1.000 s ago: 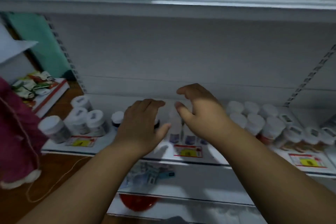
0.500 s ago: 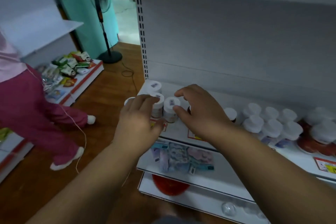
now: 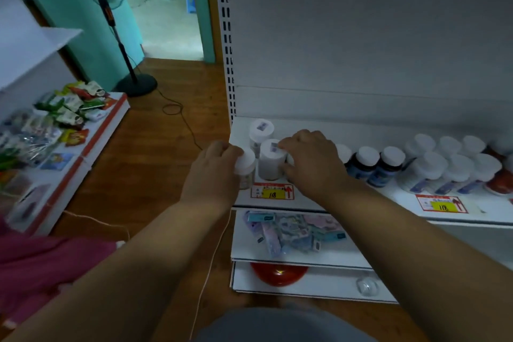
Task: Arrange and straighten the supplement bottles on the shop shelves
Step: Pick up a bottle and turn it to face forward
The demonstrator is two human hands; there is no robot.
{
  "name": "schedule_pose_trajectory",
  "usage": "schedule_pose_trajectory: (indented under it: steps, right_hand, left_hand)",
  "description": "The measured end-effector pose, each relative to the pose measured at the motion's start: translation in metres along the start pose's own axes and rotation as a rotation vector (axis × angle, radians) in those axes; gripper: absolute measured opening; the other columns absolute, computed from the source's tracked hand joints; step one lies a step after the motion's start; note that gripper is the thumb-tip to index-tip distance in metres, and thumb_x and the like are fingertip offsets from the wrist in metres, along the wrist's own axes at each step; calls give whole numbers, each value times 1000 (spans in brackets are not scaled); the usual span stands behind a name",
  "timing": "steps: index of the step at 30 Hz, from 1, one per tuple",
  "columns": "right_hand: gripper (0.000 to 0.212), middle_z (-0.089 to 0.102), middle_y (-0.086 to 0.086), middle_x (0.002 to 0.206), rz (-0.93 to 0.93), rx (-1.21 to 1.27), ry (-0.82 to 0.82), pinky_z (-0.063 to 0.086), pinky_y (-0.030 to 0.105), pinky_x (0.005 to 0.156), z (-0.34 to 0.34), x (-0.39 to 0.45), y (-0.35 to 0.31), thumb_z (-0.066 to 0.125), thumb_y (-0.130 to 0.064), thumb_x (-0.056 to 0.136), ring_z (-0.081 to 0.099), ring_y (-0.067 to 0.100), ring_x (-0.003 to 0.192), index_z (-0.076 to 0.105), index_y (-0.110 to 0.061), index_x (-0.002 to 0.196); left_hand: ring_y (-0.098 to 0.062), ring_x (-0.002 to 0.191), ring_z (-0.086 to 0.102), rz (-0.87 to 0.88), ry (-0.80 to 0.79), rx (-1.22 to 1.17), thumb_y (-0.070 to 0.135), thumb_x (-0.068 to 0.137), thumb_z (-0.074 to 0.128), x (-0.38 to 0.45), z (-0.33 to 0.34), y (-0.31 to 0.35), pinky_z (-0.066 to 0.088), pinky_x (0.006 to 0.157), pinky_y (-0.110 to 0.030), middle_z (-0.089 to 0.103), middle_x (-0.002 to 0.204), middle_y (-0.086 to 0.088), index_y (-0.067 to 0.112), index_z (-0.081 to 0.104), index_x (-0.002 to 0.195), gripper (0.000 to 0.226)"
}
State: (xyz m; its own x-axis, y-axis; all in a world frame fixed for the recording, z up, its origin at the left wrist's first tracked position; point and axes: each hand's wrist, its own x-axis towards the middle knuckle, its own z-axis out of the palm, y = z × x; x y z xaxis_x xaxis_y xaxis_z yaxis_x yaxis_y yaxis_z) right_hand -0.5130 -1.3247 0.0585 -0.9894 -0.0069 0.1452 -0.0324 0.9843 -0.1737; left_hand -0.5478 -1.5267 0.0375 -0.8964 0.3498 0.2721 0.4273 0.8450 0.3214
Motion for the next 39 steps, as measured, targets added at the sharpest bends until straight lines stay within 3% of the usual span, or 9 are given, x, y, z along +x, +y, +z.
schedule_pose_trajectory:
  steps: [6, 12, 17, 23, 30, 33, 35, 39]
  right_hand:
    - [32, 58, 4, 114, 17, -10, 30, 33, 37, 83, 8, 10, -3, 64, -38, 86, 48, 27, 107, 63, -23, 114]
    - [29, 58, 3, 113, 42, 2, 28, 27, 32, 79, 10, 15, -2, 62, -34, 87, 49, 24, 104, 61, -21, 113]
    - [49, 53, 7, 122, 56, 49, -15, 37, 36, 93, 1, 8, 7, 67, -27, 81, 47, 27, 112, 55, -17, 128]
    - [55, 50, 8, 121, 105, 45, -177, 41, 39, 93, -9, 12, 16, 66, -19, 81, 48, 28, 110, 48, -18, 133]
    - [69, 49, 8, 127, 67, 152, -232, 42, 34, 93, -17, 20, 15, 69, -2, 74, 49, 25, 114, 45, -17, 137]
    - [67, 49, 7, 128, 59, 159, -215, 42, 35, 94, -18, 23, 14, 75, -17, 75, 49, 24, 114, 45, -18, 136]
    - [62, 50, 6, 129, 47, 120, -159, 40, 39, 97, -16, 27, 10, 73, -33, 80, 48, 26, 115, 47, -22, 135]
    - [53, 53, 3, 127, 17, 53, -140, 39, 38, 96, -8, 36, 1, 67, -42, 84, 49, 25, 115, 51, -25, 132]
  left_hand:
    - [-23, 114, 53, 136, -34, -157, 18, 77, 76, 22, 10, -18, 45, 91, -30, 52, 128, -2, 19, 55, 124, 52]
    - [-23, 108, 52, 139, -50, -213, 28, 76, 79, 34, 15, -23, 45, 87, -30, 53, 122, -1, 23, 54, 122, 53]
    - [-21, 107, 52, 140, -61, -227, 33, 74, 80, 37, 19, -23, 43, 86, -27, 50, 122, -1, 25, 49, 122, 58]
    - [-24, 118, 47, 213, -127, -177, 30, 74, 78, 44, 15, -24, 45, 96, -37, 48, 129, -2, 25, 46, 131, 65]
    - [-25, 113, 47, 207, -138, -138, 38, 70, 81, 50, 12, -22, 45, 92, -37, 49, 122, -3, 23, 47, 129, 69]
    - [-24, 117, 44, 247, -169, -113, 53, 69, 75, 58, 8, -26, 44, 96, -43, 46, 129, -2, 24, 43, 133, 77]
    - [-23, 123, 42, 322, -199, -131, 58, 78, 61, 68, 5, -27, 40, 101, -43, 43, 137, 0, 26, 41, 136, 69]
    - [-20, 128, 41, 246, -263, -326, 30, 98, 46, 97, 8, -19, 33, 102, -30, 42, 143, 1, 27, 46, 138, 40]
